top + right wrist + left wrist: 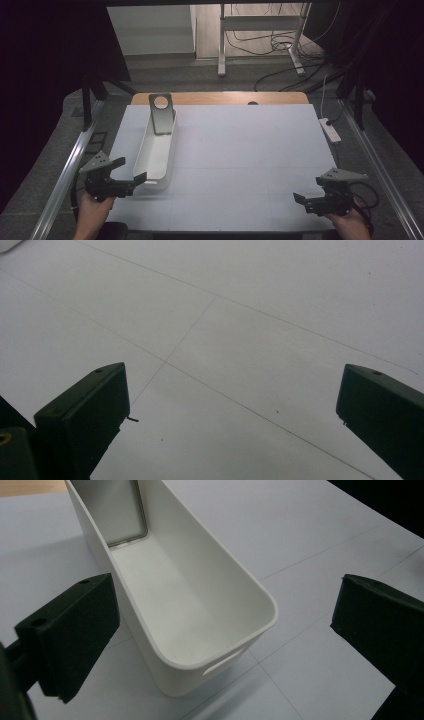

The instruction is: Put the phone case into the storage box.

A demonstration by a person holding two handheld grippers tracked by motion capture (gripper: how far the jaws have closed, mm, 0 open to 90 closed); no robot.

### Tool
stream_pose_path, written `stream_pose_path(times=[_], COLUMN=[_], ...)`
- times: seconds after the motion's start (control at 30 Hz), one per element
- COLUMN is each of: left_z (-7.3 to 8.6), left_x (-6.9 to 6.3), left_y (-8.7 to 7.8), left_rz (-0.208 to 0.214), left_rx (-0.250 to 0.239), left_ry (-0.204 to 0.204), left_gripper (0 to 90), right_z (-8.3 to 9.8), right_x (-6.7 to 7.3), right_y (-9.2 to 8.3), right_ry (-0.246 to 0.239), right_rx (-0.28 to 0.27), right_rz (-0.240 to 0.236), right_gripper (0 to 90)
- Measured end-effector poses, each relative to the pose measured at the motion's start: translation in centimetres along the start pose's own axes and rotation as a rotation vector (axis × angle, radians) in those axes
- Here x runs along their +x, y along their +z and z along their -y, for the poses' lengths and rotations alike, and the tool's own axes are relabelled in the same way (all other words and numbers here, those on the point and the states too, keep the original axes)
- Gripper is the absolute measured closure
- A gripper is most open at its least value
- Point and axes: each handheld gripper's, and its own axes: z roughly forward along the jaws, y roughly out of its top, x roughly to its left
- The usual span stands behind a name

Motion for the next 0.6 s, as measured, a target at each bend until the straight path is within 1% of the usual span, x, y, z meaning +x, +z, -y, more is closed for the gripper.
stream_pose_path(times=[0.17,0.33,0.6], left_z=[0.5,1.0,2.1], left_x=[-0.2,-0.4,-0.6], left_y=[-0.2,-0.6,-0.9], left_rz=[-0.012,-0.016,-0.032], left_rx=[0.015,0.011,0.03], left_ry=[0.01,0.002,-0.003], left_gripper=[0.0,0.0,0.0], right_z=[0.0,0.0,0.0], right_x=[0.0,0.0,0.0], right_y=[0.0,0.0,0.0], right_ry=[0.001,0.001,-0.001], right_rx=[0.0,0.0,-0.001], right_rz=[0.0,0.001,0.0], right_gripper=[1.0,1.0,1.0])
